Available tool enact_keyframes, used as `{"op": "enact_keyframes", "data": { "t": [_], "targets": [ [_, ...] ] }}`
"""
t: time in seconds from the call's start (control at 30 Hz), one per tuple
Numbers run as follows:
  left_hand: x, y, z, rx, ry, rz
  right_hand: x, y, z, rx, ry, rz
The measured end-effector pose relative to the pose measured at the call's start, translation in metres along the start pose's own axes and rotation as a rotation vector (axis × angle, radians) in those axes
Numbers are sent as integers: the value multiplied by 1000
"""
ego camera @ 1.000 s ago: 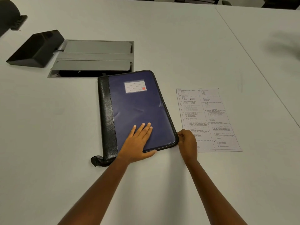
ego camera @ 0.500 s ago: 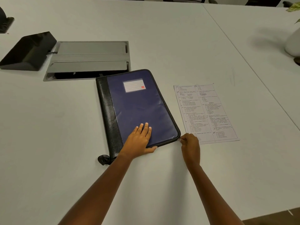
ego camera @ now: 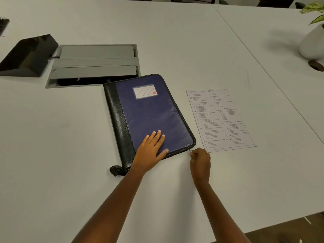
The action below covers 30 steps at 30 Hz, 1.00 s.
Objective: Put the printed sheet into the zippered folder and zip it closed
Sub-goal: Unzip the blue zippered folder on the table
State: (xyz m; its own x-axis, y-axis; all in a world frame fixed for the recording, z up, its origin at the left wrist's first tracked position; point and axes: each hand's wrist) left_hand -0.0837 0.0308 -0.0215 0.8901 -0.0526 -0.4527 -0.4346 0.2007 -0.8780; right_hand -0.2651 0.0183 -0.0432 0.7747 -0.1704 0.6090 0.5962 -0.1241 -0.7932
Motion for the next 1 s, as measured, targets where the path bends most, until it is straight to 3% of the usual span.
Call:
{"op": "enact_keyframes", "data": {
  "t": [0.17,0.4,1.0],
  "targets": [
    [36,-6,15,-83,-152,-10,4,-1,-1,6,-31,36],
    [64,-8,38,-267,-444,196,4,4,-3,12,-2,56],
    [63,0,34,-268,-484,209,21,16,29,-48,-22,135]
  ]
}}
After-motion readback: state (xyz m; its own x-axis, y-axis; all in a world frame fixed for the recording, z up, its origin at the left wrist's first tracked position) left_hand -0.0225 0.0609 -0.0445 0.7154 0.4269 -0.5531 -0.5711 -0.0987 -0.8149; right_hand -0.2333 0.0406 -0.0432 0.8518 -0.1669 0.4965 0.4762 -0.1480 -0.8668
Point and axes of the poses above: each hand's wrist, its own z-axis away from the middle knuckle, its own y-axis out of the palm, x = y × z, and after that the axes turned 8 degrees about z, right-handed
